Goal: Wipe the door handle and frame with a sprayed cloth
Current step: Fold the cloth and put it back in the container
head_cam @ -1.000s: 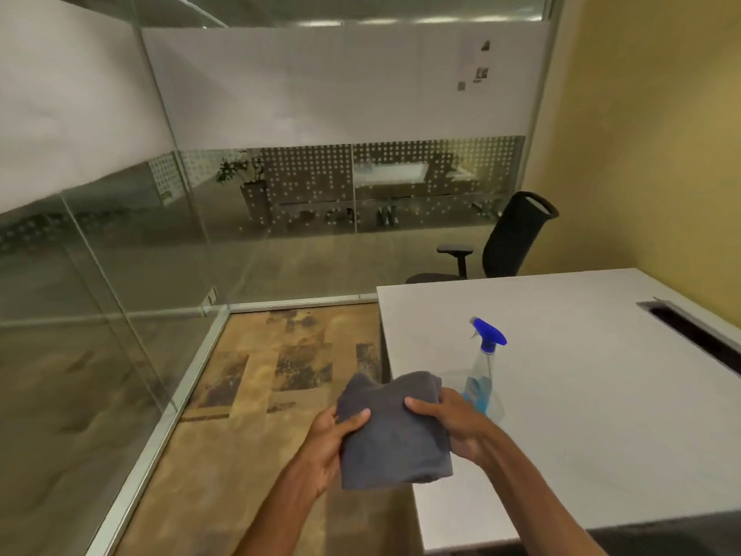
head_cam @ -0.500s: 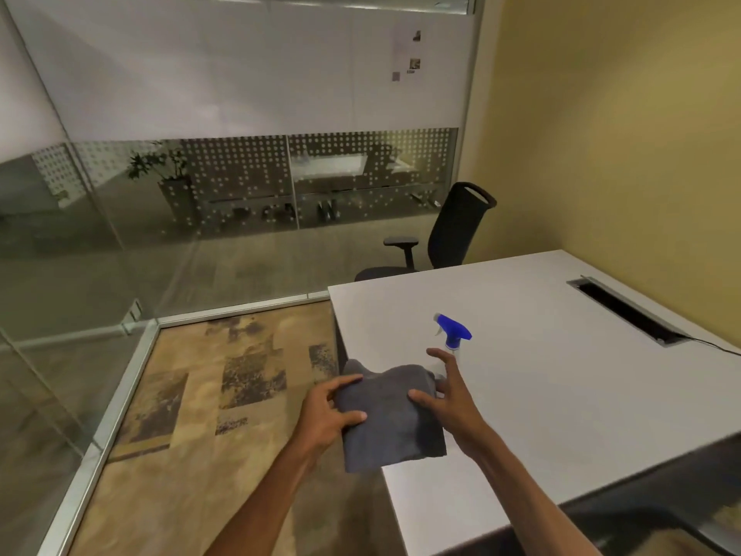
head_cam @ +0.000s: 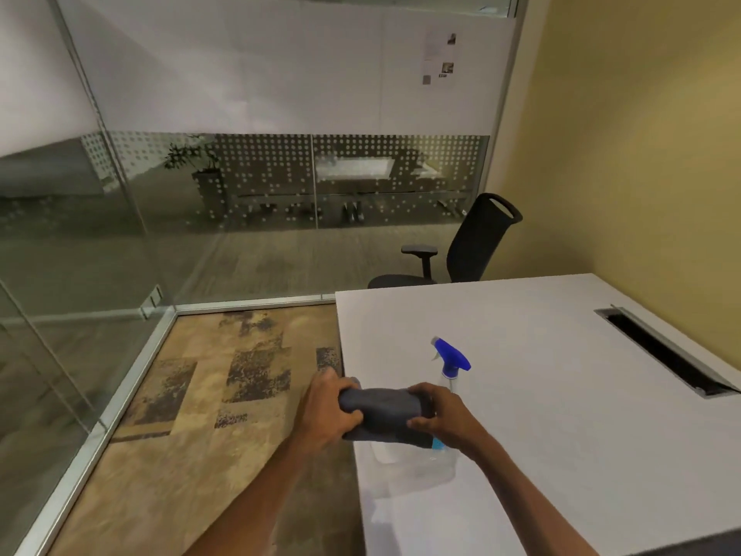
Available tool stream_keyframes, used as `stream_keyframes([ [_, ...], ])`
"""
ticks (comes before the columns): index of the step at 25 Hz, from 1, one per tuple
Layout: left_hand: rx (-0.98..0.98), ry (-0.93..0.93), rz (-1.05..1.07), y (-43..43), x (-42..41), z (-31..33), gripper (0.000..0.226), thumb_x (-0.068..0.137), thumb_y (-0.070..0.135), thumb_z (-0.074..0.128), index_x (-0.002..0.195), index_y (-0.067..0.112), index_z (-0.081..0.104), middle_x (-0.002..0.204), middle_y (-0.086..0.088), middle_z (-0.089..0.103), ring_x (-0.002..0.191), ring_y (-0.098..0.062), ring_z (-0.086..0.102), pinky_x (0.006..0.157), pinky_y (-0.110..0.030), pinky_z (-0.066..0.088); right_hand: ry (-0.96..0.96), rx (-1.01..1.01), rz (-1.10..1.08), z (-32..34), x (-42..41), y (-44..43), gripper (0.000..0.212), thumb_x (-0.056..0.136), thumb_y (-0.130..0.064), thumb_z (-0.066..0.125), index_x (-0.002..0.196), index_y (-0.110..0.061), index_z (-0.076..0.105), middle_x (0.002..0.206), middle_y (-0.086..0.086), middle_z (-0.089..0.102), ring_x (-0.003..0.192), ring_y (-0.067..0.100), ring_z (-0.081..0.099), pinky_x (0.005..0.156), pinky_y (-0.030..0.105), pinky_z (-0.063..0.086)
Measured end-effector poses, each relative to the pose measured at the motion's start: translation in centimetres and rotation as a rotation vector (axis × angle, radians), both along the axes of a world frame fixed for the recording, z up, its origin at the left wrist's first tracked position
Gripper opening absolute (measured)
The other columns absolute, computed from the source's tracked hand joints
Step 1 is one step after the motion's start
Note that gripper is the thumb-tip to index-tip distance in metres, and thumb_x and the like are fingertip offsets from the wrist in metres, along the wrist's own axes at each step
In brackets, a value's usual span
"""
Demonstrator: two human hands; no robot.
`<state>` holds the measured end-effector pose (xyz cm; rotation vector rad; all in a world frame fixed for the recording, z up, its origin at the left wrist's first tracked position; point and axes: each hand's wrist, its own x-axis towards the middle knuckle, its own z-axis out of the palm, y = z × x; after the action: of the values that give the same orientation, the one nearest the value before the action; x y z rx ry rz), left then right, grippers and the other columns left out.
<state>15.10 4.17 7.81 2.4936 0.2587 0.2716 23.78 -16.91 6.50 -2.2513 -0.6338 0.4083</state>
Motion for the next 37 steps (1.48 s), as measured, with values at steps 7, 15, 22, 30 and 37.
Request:
stream_keyframes([
  [7,-0.434,-0.032,-0.083,-3.3,1.2,0.2,0.014,0.080,0.000,0.062,0.089,0.010,0.062,0.083,-0.001,0.063,0.079,-0.006,0.059,0.074,-0.024,0.047,-0.176,-0.270,0.261,0.0,4.1,-2.7,0.048,0.070,-0.049,0.075,0.106,-0.018,0.064,0.117,0.003,0.051,0.109,0.017,0.048,0.090,0.026,0.044],
  [15,-0.897,0.177,-0.017,-5.2,2.7,0.3,0.034,0.086,0.008,0.071,0.117,0.006,0.059,0.110,-0.011,0.067,0.103,-0.023,0.064,0.087,-0.029,0.053,0.380,0.185,0.371,-1.2,2.7,-3.4,0.054,0.076,-0.039,0.077,0.119,-0.015,0.054,0.116,0.005,0.065,0.104,0.022,0.064,0.091,0.042,0.055],
  [22,-1.099,0.143,0.251,-3.4,4.1,-3.0,0.040,0.074,-0.001,0.079,0.109,0.009,0.063,0.104,-0.013,0.070,0.089,-0.020,0.070,0.067,-0.030,0.060,0.742,0.388,0.059,-4.5,2.1,-2.3,0.071,0.067,-0.042,0.081,0.123,-0.010,0.053,0.119,0.012,0.064,0.102,0.025,0.067,0.087,0.040,0.058],
  [30,-0.783,0.178,0.461,-3.1,9.8,-6.8,0.032,0.084,0.017,0.075,0.107,0.006,0.055,0.105,-0.016,0.061,0.081,-0.018,0.058,0.047,-0.018,0.046,0.646,0.250,-0.122,-7.1,3.6,-0.8,0.063,0.076,-0.038,0.076,0.122,-0.015,0.040,0.113,0.011,0.061,0.094,0.025,0.069,0.081,0.039,0.060],
  [37,-0.835,0.290,0.545,-3.6,13.1,-10.4,0.055,0.075,-0.010,0.068,0.119,0.010,0.040,0.086,-0.007,0.051,0.072,-0.014,0.053,0.054,-0.024,0.048,0.511,0.130,-0.272,-10.7,5.5,1.6,0.044,0.082,-0.035,0.071,0.107,-0.015,0.040,0.107,0.006,0.057,0.098,0.021,0.062,0.080,0.027,0.055],
])
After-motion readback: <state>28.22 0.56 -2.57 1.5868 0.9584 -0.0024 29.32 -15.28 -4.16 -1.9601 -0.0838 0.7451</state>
